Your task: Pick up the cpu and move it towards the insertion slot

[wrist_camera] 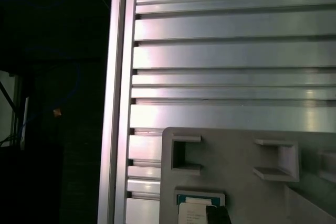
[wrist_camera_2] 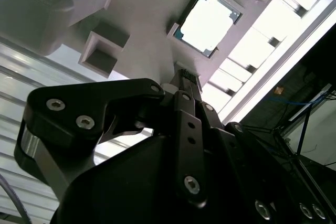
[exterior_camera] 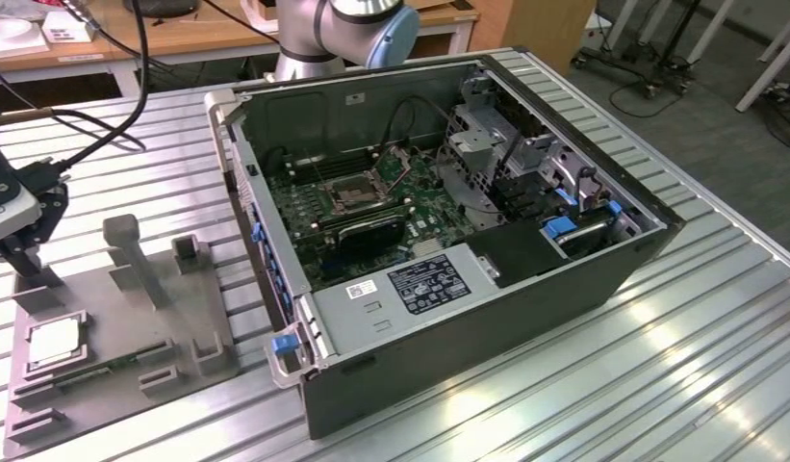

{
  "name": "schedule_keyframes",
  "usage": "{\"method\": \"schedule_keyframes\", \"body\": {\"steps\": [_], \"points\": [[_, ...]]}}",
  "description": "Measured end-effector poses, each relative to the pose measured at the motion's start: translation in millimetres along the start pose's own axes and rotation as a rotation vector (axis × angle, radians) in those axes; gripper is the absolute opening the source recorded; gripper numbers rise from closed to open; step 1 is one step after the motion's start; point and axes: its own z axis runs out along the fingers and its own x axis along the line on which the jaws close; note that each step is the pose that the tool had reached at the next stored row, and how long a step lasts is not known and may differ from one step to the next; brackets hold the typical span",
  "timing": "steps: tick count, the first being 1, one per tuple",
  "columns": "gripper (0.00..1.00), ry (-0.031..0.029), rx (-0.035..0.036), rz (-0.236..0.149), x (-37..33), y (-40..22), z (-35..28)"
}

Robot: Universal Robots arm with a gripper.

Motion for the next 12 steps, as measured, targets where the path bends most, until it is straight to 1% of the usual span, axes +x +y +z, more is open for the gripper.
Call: {"method": "schedule_keyframes", "body": {"steps": [9,12], "points": [[0.11,0.0001,0.0,0.0,0.0,-4.7,3.1],[0.11,0.0001,0.0001,0.0,0.0,-5.1,3.6]]}}
